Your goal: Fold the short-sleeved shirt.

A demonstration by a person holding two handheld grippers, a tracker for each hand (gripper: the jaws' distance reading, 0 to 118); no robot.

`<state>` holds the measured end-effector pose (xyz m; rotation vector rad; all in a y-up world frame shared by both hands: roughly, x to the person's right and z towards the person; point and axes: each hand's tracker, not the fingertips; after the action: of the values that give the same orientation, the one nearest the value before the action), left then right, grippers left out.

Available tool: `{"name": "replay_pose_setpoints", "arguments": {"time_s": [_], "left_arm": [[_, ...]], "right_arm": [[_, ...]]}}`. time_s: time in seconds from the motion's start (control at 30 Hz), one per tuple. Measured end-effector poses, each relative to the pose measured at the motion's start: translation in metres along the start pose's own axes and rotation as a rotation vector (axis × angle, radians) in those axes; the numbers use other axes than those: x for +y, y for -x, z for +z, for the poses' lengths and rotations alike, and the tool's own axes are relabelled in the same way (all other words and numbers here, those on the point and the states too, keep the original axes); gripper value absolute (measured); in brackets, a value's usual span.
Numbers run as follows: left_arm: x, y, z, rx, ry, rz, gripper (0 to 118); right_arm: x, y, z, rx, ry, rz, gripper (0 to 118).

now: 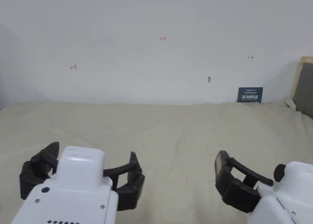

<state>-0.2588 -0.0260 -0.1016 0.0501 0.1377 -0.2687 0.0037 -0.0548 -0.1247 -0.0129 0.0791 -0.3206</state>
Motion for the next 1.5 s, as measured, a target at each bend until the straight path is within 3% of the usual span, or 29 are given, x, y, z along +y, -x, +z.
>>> {"name": "replay_pose_setpoints", "arguments": {"time_s": [0.1, 0.23, 0.3, 0.47, 0.73, 0.97, 1.03, 1.07, 1.1, 1.13, 1.23, 1.27, 1.3, 1.37, 1.4, 1.5], "left_arm": [[-0.005, 0.001, 0.000, -0.058, 0.035, 0.118, 118], [-0.009, 0.011, -0.004, -0.055, 0.054, 0.194, 118], [-0.007, 0.014, -0.006, -0.044, 0.058, 0.199, 118], [-0.004, 0.017, -0.008, -0.070, 0.059, 0.240, 118], [-0.004, 0.015, -0.008, -0.077, 0.064, 0.221, 118], [-0.008, 0.028, -0.008, -0.108, 0.091, 0.350, 118], [-0.008, 0.029, -0.007, -0.107, 0.074, 0.357, 108], [-0.007, 0.028, -0.007, -0.096, 0.071, 0.350, 96], [-0.006, 0.028, -0.008, -0.081, 0.074, 0.337, 76], [-0.006, 0.028, -0.009, -0.085, 0.080, 0.308, 64], [-0.005, 0.024, -0.008, -0.109, 0.081, 0.276, 40], [-0.005, 0.024, -0.008, -0.111, 0.078, 0.281, 27], [-0.005, 0.023, -0.008, -0.107, 0.075, 0.294, 10], [-0.006, 0.022, -0.007, -0.115, 0.070, 0.308, 9], [-0.005, 0.023, -0.008, -0.128, 0.075, 0.306, 7], [-0.004, 0.021, -0.008, -0.115, 0.072, 0.292, 3]], "right_arm": [[-0.005, -0.003, 0.001, -0.014, 0.015, -0.017, 112], [-0.001, 0.010, 0.006, -0.064, -0.091, 0.187, 112], [0.001, 0.015, 0.008, -0.051, -0.113, 0.238, 112], [0.004, 0.020, 0.009, 0.004, -0.117, 0.248, 112], [0.008, 0.019, 0.007, -0.001, -0.091, 0.228, 112], [0.009, 0.021, 0.008, -0.015, -0.105, 0.268, 112], [0.009, 0.022, 0.009, -0.012, -0.113, 0.279, 103], [0.009, 0.024, 0.009, -0.015, -0.114, 0.278, 93], [0.010, 0.025, 0.008, -0.010, -0.109, 0.276, 85], [0.011, 0.025, 0.007, 0.004, -0.096, 0.272, 81], [0.012, 0.027, 0.008, 0.030, -0.085, 0.270, 80], [0.012, 0.028, 0.009, 0.031, -0.090, 0.282, 77], [0.011, 0.031, 0.010, 0.029, -0.100, 0.313, 63], [0.009, 0.035, 0.011, -0.017, -0.131, 0.344, 16], [0.009, 0.036, 0.011, -0.019, -0.132, 0.343, 1], [0.013, 0.029, 0.012, 0.007, -0.103, 0.306, 0]]}}
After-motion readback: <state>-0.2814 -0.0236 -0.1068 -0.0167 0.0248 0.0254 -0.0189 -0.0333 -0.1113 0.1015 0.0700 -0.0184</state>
